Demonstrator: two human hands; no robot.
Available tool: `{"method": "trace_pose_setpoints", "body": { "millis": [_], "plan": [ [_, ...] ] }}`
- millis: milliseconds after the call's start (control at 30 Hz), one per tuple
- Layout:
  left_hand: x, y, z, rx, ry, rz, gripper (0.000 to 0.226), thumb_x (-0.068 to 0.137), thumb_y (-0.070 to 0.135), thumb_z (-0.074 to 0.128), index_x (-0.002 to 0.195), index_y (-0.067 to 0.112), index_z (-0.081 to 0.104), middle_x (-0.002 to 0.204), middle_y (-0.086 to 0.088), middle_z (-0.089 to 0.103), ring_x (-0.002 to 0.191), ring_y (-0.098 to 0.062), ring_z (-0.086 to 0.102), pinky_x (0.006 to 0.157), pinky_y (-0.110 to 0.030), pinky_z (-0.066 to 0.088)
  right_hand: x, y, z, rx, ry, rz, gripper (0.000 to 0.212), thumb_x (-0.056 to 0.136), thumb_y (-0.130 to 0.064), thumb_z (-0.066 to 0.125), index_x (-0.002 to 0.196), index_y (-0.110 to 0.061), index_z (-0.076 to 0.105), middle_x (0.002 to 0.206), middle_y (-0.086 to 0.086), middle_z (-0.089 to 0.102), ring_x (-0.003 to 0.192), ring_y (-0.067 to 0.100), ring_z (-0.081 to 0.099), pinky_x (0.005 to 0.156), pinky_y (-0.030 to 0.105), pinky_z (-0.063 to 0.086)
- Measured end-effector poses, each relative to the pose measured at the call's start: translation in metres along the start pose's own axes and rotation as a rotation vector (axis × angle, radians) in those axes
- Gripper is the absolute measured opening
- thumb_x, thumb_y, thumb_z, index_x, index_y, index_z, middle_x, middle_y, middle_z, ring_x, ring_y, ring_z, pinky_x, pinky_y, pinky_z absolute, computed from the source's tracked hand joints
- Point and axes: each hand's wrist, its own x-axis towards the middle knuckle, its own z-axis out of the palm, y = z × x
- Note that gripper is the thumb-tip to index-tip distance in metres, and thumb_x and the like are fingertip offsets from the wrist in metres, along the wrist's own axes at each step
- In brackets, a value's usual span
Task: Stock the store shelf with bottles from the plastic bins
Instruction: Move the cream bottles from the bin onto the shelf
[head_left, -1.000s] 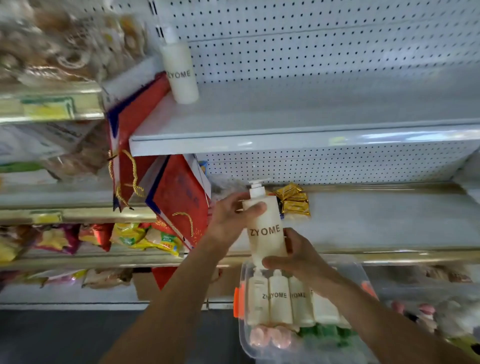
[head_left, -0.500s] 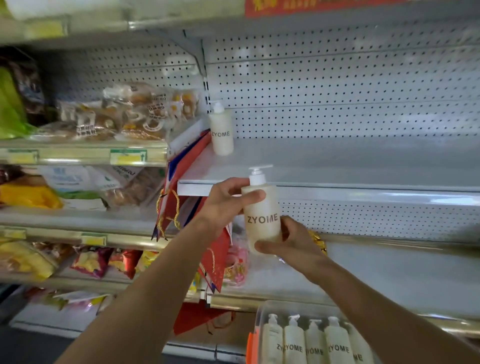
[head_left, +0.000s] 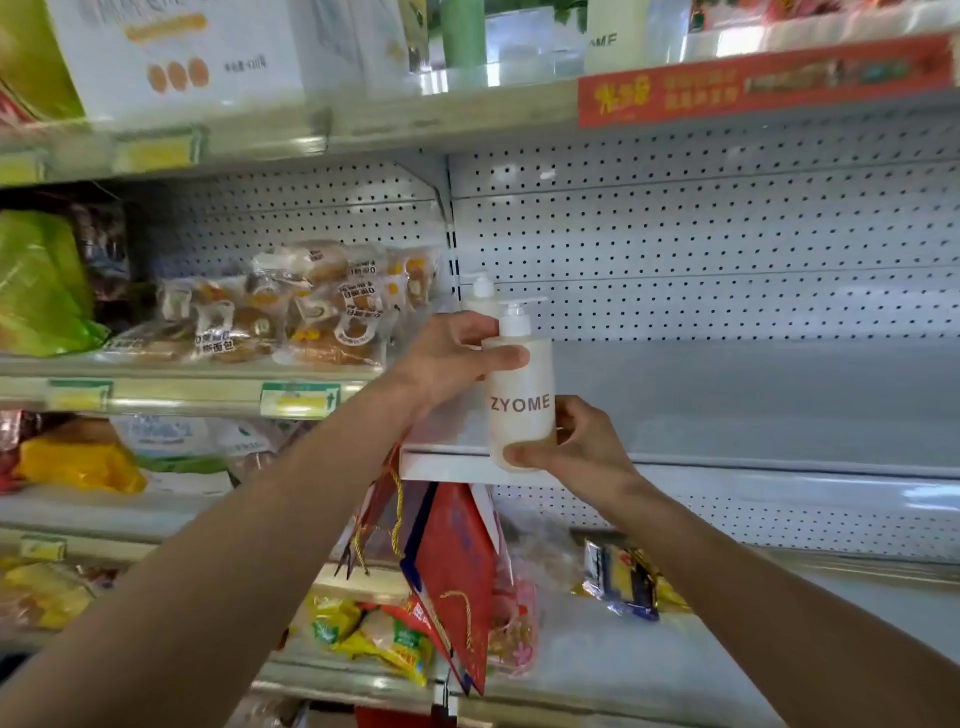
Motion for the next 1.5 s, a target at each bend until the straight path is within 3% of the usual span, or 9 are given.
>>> {"method": "trace_pose_setpoints", "body": {
  "millis": [167,267,367,500,600,767,1100,1333,1500],
  "plan": [
    [0.032,-0.003,-0.022,0.180,0.002,0.004,0.040,0.073,0.023,0.083,0.110,0.016,0.070,0.105,0.006,0.069,0.098,-0.006,0.063,0.083,-0.017,0.049,0.039,0.001,0.016,-0.028,0.032,0.008,0.063,0.057,-0.020,0.090,0.108,-0.029,0.053,0.098,-0.018,0.066,0.086,-0.006,0.063,0.066,0.013,0.049],
    [0.049,-0.007,-0.032,0.291,-0.058,-0.038,0.037,0.072,0.024,0.084,0.105,0.015,0.071,0.105,0.004,0.069,0.099,-0.010,0.062,0.086,-0.022,0.048,0.058,0.008,0.024,-0.074,0.043,0.043,0.066,0.054,-0.020,0.090,0.106,-0.031,0.051,0.097,-0.018,0.064,0.090,-0.002,0.062,0.072,0.021,0.052],
    [0.064,-0.007,-0.036,0.364,-0.121,-0.060,0.030,0.070,0.024,0.085,0.096,0.018,0.071,0.096,0.010,0.068,0.088,-0.001,0.060,0.069,-0.013,0.042,0.074,0.016,0.033,-0.113,0.064,0.073,0.068,0.052,-0.021,0.089,0.109,-0.027,0.052,0.100,-0.013,0.066,0.092,0.006,0.065,0.077,0.030,0.056],
    [0.085,-0.006,-0.042,0.477,-0.144,-0.074,0.029,0.070,0.025,0.085,0.093,0.015,0.072,0.089,0.010,0.067,0.080,0.000,0.059,0.062,-0.016,0.040,0.094,0.015,0.040,-0.145,0.060,0.093,0.067,0.053,-0.021,0.087,0.108,-0.026,0.049,0.098,-0.015,0.063,0.086,0.001,0.062,0.068,0.023,0.050],
    [0.099,-0.009,-0.048,0.497,-0.151,-0.098,0.031,0.069,0.024,0.086,0.094,0.013,0.071,0.093,0.004,0.069,0.087,-0.010,0.063,0.074,-0.023,0.050,0.107,0.013,0.045,-0.164,0.051,0.096,0.066,0.056,-0.020,0.086,0.109,-0.025,0.048,0.097,-0.014,0.061,0.084,-0.002,0.059,0.061,0.017,0.044],
    [0.119,-0.014,-0.054,0.578,-0.139,-0.145,0.036,0.070,0.026,0.084,0.100,0.012,0.070,0.101,-0.002,0.070,0.096,-0.018,0.064,0.092,-0.039,0.053,0.124,0.012,0.055,-0.182,0.036,0.096,0.068,0.060,-0.019,0.085,0.117,-0.019,0.048,0.107,-0.005,0.062,0.090,0.007,0.062,0.064,0.021,0.048],
    [0.139,-0.021,-0.062,0.637,-0.130,-0.170,0.042,0.074,0.029,0.081,0.109,0.009,0.067,0.108,-0.005,0.068,0.099,-0.020,0.063,0.089,-0.033,0.051,0.144,0.007,0.068,-0.194,0.051,0.113,0.068,0.062,-0.017,0.084,0.119,-0.018,0.048,0.108,0.000,0.064,0.095,0.017,0.064,0.079,0.035,0.057],
    [0.141,-0.026,-0.063,0.623,-0.119,-0.151,0.038,0.074,0.029,0.080,0.104,0.010,0.068,0.105,-0.004,0.068,0.096,-0.019,0.063,0.088,-0.034,0.052,0.142,0.004,0.070,-0.188,0.056,0.111,0.066,0.062,-0.017,0.083,0.117,-0.021,0.047,0.110,-0.001,0.064,0.094,0.014,0.063,0.074,0.029,0.054],
    [0.137,-0.027,-0.062,0.607,-0.094,-0.149,0.040,0.073,0.029,0.080,0.106,0.011,0.067,0.106,-0.003,0.067,0.093,-0.017,0.062,0.077,-0.027,0.049,0.138,0.001,0.071,-0.241,0.063,0.130,0.066,0.066,-0.018,0.082,0.121,-0.016,0.047,0.114,0.001,0.062,0.102,0.020,0.061,0.087,0.040,0.054]
  ]
}}
